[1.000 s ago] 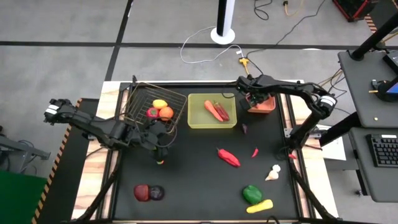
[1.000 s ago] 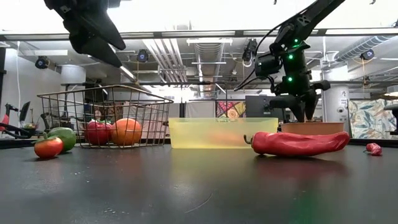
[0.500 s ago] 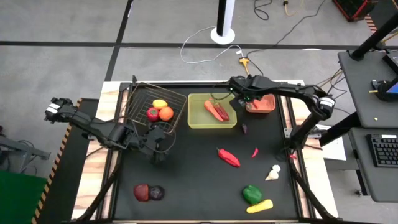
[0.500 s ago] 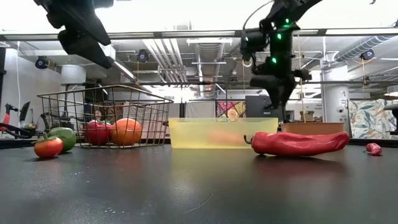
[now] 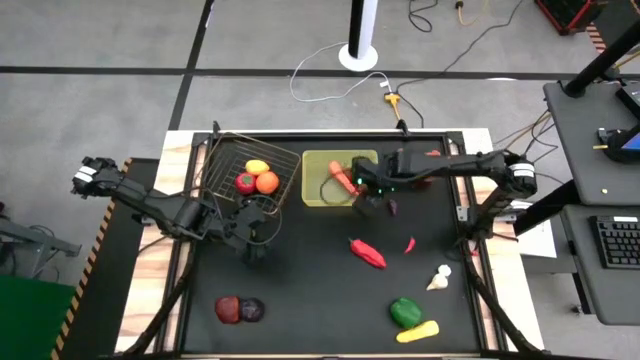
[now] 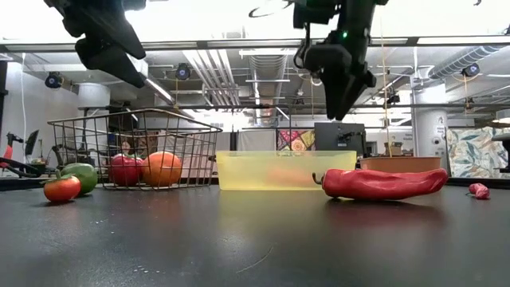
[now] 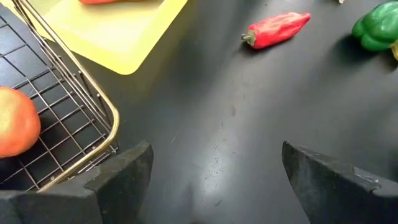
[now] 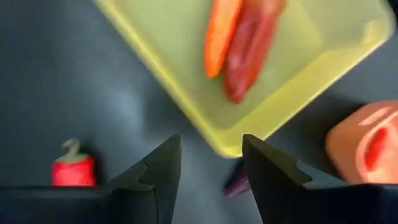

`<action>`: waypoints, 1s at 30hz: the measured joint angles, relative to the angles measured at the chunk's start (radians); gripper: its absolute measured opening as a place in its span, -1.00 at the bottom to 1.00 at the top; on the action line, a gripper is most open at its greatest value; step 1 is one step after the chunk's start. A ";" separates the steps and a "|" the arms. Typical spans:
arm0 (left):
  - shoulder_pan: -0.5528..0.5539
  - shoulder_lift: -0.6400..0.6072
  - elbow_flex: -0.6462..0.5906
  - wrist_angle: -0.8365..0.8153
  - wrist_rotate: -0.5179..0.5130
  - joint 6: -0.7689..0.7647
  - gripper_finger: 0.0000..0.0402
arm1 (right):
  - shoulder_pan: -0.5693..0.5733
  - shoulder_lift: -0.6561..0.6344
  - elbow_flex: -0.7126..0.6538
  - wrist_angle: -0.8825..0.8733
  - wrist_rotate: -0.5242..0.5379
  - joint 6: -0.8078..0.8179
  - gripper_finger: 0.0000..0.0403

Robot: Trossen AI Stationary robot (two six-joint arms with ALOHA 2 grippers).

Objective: Sort produce into baskets
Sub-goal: Put the onion into the yellow bin

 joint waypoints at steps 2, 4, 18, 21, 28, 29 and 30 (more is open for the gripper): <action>0.000 0.000 0.000 0.001 -0.001 0.001 0.67 | 0.042 0.000 -0.002 -0.001 -0.012 0.046 -0.16; 0.000 0.000 0.000 0.001 -0.001 0.002 0.67 | 0.079 0.000 -0.002 -0.001 -0.052 0.085 -0.12; 0.000 0.000 0.000 0.106 -0.056 0.200 0.67 | 0.349 0.000 -0.007 -0.115 -0.269 0.516 0.22; 0.000 0.000 0.000 0.160 -0.056 0.282 0.67 | 0.416 0.000 -0.008 -0.191 -0.303 0.644 0.30; 0.001 0.000 0.000 0.234 -0.056 0.405 0.67 | 0.560 0.000 -0.013 -0.270 -0.334 0.913 0.42; 0.002 0.000 0.000 0.234 -0.056 0.409 0.67 | 0.579 0.000 -0.016 -0.271 -0.334 0.945 0.43; 0.002 0.000 0.000 0.234 -0.056 0.413 0.67 | 0.596 0.000 -0.019 -0.271 -0.334 0.974 0.44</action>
